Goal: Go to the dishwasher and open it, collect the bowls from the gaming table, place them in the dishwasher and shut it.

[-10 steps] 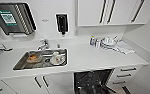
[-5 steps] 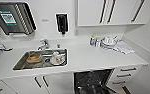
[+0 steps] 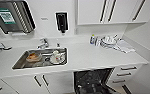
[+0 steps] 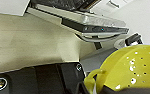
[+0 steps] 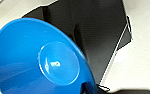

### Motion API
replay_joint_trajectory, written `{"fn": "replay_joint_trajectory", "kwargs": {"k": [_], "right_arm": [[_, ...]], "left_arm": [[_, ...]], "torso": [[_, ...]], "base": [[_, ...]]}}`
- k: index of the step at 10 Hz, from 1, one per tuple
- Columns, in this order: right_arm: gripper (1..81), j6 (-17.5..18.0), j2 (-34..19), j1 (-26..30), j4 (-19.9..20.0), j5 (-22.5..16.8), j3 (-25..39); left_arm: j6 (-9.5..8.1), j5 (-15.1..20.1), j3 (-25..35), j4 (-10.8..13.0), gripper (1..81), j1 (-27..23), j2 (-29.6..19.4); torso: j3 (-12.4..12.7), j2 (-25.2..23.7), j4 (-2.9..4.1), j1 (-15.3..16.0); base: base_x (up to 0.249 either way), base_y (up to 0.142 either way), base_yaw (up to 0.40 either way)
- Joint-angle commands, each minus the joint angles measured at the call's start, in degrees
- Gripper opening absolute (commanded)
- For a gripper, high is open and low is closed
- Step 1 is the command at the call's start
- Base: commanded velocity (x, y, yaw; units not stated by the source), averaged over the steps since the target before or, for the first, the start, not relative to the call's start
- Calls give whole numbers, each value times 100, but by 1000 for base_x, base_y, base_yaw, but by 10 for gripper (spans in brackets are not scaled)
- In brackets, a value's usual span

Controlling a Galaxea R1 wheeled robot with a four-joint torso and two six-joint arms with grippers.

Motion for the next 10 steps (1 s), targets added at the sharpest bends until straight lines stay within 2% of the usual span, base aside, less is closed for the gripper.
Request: {"fn": "replay_joint_trajectory", "kwargs": {"k": [1, 6, 7, 9, 10], "right_arm": [[10, 17, -90, 108, -27, -233, 51], [10, 17, -90, 134, -36, -233, 68], [10, 17, -90, 134, -27, -224, 68], [10, 17, -64, 143, -27, -225, 59], [10, 17, -46, 143, -27, -224, 42]], "left_arm": [[-2, 507, 451, 35, 10, -763, -135], [-178, 1342, 1049, -70, 10, -1792, -329], [-274, 1429, 1058, -70, 10, -1950, -294], [-406, 1675, 1084, -70, 10, -2345, -197], [-537, 1851, 1145, -62, 10, -2591, -170]], "torso": [[-144, -2, 0, 0], [-455, 5, 0, 4], [-378, 7, 0, 6], [-400, 11, 0, 9], [-400, 11, 0, 9]], "base": [[0, 0, 0], [0, 0, 0], [0, 0, 0], [0, 0, 0], [0, 0, 0]]}}
